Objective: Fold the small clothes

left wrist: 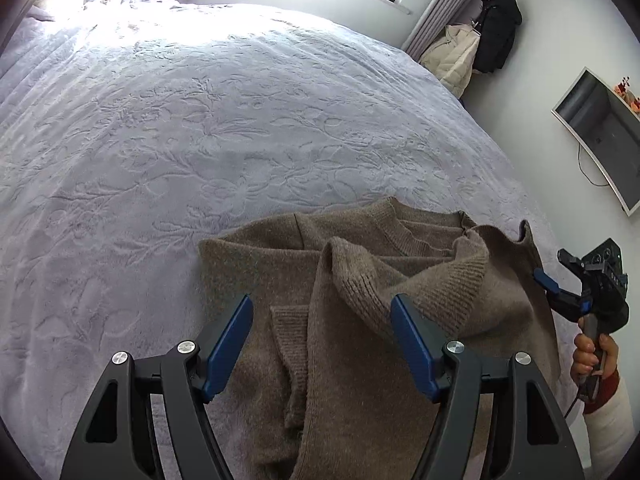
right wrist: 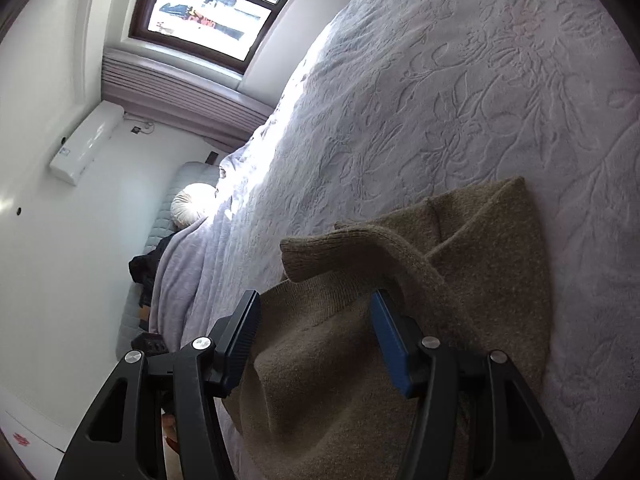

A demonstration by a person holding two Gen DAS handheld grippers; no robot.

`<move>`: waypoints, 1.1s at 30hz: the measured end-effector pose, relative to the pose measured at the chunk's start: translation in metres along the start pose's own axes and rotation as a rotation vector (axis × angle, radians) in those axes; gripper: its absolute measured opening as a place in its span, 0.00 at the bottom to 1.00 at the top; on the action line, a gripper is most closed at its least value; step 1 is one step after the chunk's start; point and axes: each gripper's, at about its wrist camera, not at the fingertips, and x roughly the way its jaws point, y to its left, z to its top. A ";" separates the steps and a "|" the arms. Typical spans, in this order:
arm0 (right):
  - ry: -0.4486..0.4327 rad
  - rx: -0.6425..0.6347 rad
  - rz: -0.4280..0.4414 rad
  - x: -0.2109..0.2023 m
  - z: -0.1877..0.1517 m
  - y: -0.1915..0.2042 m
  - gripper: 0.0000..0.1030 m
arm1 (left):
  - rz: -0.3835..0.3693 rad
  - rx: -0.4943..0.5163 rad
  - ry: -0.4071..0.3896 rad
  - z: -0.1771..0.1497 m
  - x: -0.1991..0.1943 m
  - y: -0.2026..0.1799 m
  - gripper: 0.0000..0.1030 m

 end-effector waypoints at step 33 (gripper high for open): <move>-0.115 0.023 -0.049 -0.034 -0.042 0.013 0.59 | -0.067 0.136 0.066 -0.026 -0.018 -0.006 0.69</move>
